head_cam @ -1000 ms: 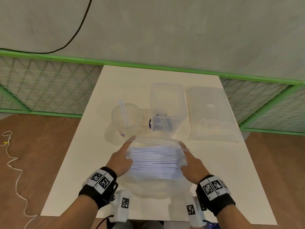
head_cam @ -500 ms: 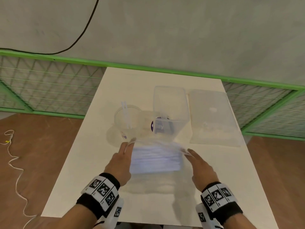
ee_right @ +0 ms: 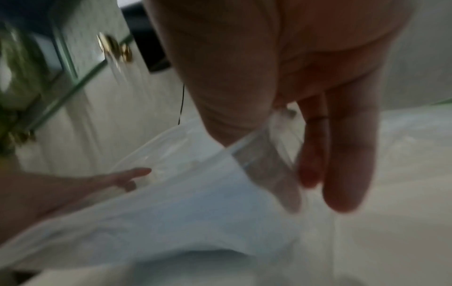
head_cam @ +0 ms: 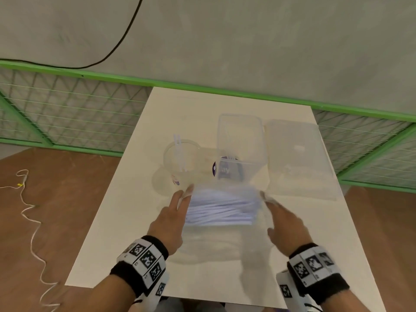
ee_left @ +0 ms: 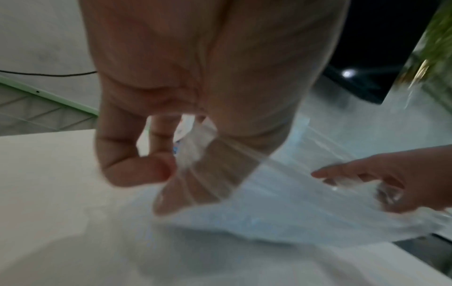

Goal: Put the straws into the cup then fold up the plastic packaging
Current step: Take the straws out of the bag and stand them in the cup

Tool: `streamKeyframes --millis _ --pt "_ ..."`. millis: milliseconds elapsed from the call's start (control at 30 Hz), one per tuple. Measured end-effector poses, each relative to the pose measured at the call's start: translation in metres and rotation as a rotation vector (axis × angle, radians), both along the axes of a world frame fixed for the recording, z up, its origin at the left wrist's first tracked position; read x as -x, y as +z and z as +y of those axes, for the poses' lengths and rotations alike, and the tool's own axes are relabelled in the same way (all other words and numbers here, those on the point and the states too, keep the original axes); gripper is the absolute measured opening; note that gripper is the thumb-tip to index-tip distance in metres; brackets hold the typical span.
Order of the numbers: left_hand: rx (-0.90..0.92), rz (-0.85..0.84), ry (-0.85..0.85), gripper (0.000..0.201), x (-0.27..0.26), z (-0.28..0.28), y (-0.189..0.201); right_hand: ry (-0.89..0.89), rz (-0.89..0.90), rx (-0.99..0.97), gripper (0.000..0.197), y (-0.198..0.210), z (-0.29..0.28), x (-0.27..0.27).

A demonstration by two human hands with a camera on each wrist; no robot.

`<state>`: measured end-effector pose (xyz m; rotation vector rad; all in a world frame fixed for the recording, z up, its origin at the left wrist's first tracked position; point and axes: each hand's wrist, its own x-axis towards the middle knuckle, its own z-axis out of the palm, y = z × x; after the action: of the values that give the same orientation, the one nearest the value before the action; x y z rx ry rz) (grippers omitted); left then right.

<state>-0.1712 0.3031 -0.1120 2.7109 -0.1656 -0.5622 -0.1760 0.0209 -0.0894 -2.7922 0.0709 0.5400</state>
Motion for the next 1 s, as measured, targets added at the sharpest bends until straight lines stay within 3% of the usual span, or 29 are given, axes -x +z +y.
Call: streamKeyframes --millis 67,233,367,633,800,1000 --pt "-0.035 0.058 0.006 0.115 -0.001 -0.001 -0.003 0.014 0.124 0.026 0.092 -0.010 0.005 0.005" --pt "-0.010 -0.027 0.015 0.116 -0.011 0.000 -0.002 -0.060 -0.038 -0.004 0.088 -0.002 0.005 -0.006" --pt "-0.052 0.055 0.000 0.115 -0.008 0.002 -0.014 -0.015 0.099 0.050 0.092 -0.006 0.008 -0.003" --pt "0.285 0.204 0.120 0.119 -0.018 0.005 -0.023 -0.025 0.135 -0.004 0.101 -0.029 0.009 -0.010" --pt "0.418 0.229 0.185 0.111 -0.020 0.002 -0.025 -0.045 0.146 -0.312 0.107 -0.051 0.017 -0.019" --pt "0.549 0.282 0.201 0.111 -0.022 0.002 -0.022 -0.143 0.173 -0.416 0.098 -0.042 0.021 -0.021"
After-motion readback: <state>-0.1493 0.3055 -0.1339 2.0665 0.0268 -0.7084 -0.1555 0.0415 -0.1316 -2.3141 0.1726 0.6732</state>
